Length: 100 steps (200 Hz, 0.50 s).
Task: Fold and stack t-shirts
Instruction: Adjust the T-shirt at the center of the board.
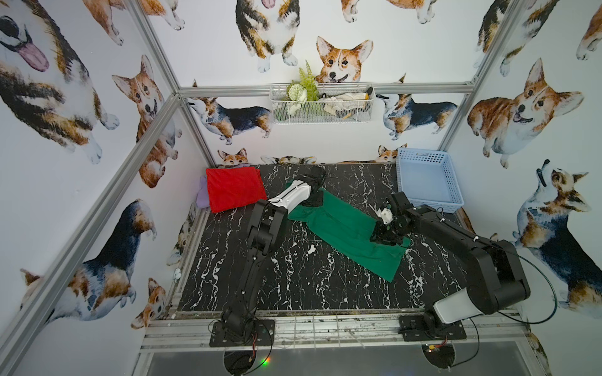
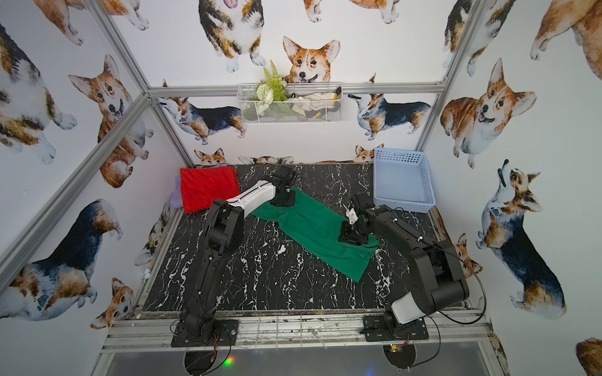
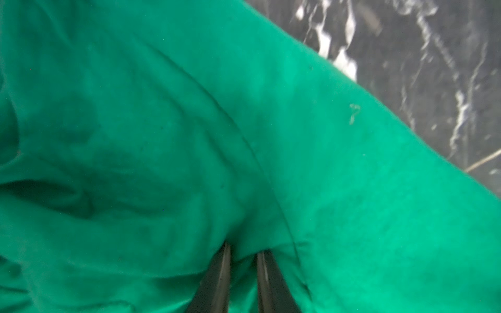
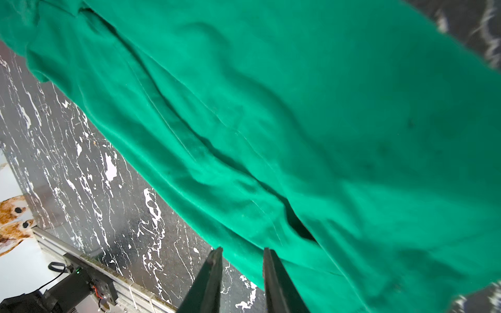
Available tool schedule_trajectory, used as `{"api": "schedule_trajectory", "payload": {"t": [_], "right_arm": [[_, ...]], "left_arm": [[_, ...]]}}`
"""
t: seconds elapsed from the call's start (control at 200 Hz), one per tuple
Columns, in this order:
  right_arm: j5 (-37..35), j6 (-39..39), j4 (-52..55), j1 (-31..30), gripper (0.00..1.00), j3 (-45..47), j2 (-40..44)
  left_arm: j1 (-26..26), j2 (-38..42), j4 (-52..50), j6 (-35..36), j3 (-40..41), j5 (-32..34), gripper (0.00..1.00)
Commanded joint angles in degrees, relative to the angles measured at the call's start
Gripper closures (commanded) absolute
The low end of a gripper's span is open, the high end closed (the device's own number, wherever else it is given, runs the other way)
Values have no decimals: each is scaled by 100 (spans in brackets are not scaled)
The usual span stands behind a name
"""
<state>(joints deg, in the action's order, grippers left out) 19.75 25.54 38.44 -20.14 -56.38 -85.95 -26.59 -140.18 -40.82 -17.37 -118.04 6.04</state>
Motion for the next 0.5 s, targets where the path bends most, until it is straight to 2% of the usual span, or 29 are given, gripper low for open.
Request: {"api": "schedule_trajectory", "payload": {"t": [0.0, 0.245, 0.495], "right_arm": [[-235, -96, 393, 1, 67, -164, 58], [-526, -126, 638, 1, 67, -438, -22], [-812, -174, 815, 10, 66, -690, -250]], "left_arm": [[79, -337, -341, 162, -484, -447, 76], [206, -945, -138, 338, -1812, -1321, 73], [473, -908, 719, 165, -1916, -2254, 68]]}}
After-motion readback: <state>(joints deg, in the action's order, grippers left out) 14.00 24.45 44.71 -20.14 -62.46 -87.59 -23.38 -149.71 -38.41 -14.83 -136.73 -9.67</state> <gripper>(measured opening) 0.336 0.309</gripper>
